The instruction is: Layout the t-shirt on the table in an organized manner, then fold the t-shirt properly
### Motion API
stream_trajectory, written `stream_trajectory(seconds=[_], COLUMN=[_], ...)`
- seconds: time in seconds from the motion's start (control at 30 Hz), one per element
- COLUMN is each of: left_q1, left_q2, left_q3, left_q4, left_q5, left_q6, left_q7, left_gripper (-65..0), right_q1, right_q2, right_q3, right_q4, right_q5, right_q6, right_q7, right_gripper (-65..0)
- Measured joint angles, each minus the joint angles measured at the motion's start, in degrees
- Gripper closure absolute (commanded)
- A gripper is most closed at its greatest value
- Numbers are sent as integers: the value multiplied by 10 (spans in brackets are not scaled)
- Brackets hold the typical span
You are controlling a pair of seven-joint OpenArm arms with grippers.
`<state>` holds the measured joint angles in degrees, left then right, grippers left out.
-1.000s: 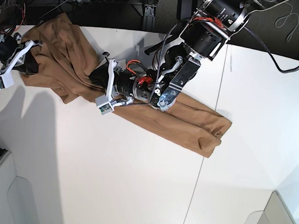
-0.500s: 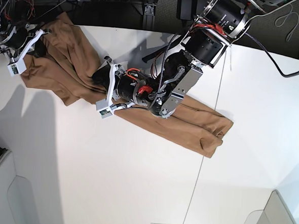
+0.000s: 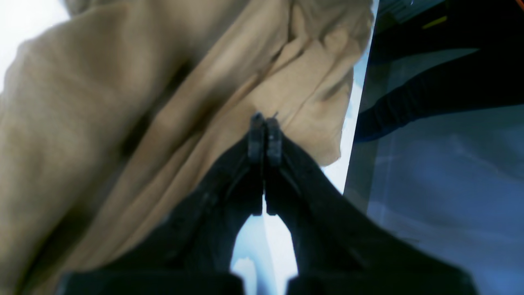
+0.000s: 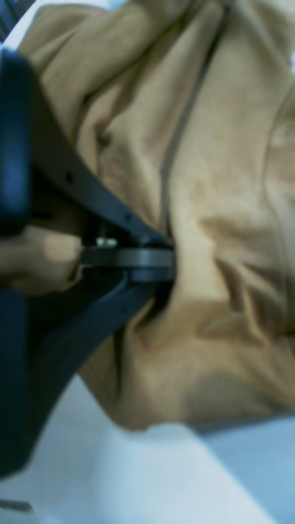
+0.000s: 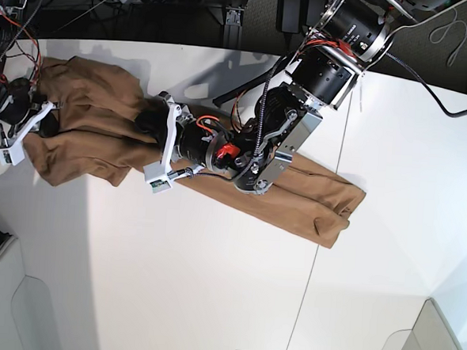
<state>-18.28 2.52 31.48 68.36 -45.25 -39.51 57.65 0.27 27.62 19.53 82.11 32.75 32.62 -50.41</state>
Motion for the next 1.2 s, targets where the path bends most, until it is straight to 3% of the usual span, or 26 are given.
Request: stream_trajectory(seconds=[0.27, 0.37, 0.43, 0.53, 0.7, 0.87, 1.13, 1.2], left_q1=[0, 0, 0, 0, 0, 0, 0, 0], left_q2=[0, 0, 0, 0, 0, 0, 0, 0], left_q3=[0, 0, 0, 0, 0, 0, 0, 0], left_q4=[0, 0, 0, 0, 0, 0, 0, 0], left_q5=[-1, -14, -20, -20, -20, -20, -19, -18], left_q6=[0, 0, 0, 0, 0, 0, 0, 0], left_q7=[2, 9, 9, 9, 9, 9, 2, 2], left_gripper=[0, 0, 0, 0, 0, 0, 0, 0], right_q1=[72, 98, 119, 152, 190, 207, 207, 207], right_q2=[9, 10, 9, 9, 9, 9, 8, 8], right_q3=[35, 42, 42, 42, 42, 17, -83, -93], right_q4=[5, 1, -23, -85, -186, -245, -262, -262], right_q5=[22, -6, -33, -52, -66, -76, -66, -52], right_q6=[-10, -27, -51, -54, -56, -56, -43, -42], right_q7=[1, 21, 40, 63, 85, 108, 112, 114], right_gripper=[0, -160, -183, -190, -322, -325, -319, -257])
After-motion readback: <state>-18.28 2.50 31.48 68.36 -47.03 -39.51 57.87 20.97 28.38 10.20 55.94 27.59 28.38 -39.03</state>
